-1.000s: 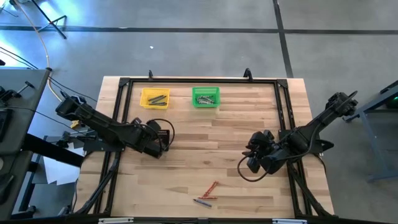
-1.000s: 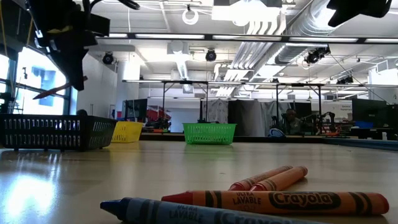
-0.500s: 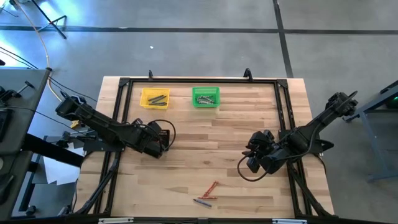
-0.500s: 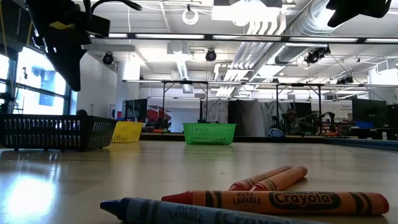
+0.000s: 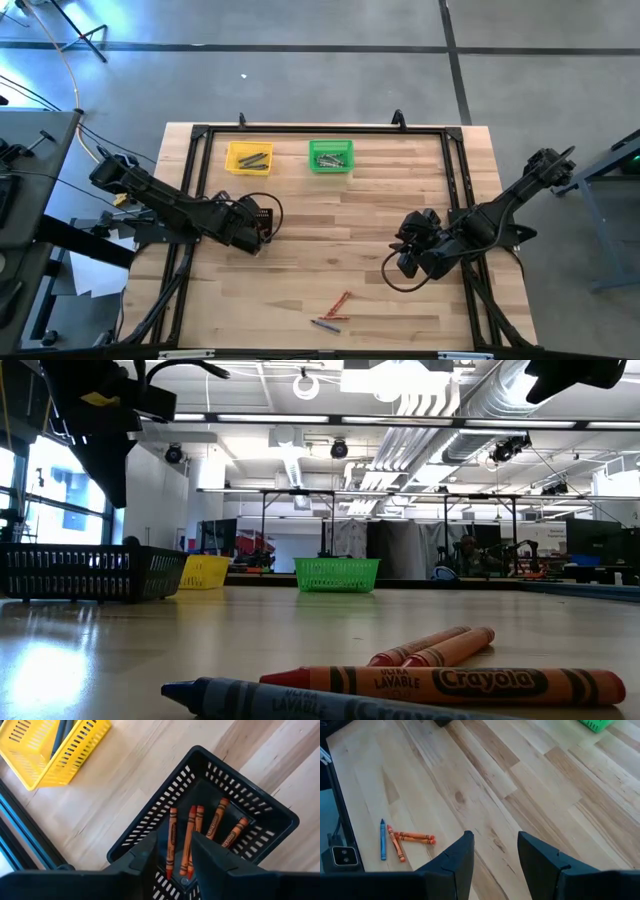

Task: Sort crayons
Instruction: Put the orange crayon into the black bin

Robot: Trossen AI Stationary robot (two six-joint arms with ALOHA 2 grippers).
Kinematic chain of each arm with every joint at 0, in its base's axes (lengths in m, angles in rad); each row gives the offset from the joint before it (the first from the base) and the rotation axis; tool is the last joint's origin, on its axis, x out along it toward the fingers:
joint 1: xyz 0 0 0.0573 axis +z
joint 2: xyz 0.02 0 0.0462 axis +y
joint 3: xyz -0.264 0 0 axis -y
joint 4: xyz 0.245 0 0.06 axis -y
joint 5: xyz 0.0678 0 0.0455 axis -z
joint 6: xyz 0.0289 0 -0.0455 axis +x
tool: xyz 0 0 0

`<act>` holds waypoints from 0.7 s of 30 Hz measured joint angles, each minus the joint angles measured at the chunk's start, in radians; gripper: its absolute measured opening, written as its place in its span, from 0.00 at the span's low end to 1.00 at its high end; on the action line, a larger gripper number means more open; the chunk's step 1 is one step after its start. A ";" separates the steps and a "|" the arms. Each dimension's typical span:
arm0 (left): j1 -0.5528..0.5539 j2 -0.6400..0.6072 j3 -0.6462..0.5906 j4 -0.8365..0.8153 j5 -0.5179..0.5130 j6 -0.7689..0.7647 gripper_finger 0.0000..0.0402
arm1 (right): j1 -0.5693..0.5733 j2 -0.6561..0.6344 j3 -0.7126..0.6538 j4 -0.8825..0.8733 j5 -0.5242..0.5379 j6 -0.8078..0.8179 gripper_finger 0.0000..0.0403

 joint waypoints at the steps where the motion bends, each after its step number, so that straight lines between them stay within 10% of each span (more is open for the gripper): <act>1: 0.000 0.000 0.000 0.000 0.000 0.005 0.25 | 0.000 0.000 0.000 0.000 0.000 -0.015 0.36; 21: -0.002 0.000 0.142 0.274 -0.059 0.304 0.25 | -0.001 0.000 0.000 0.010 0.013 -0.021 0.36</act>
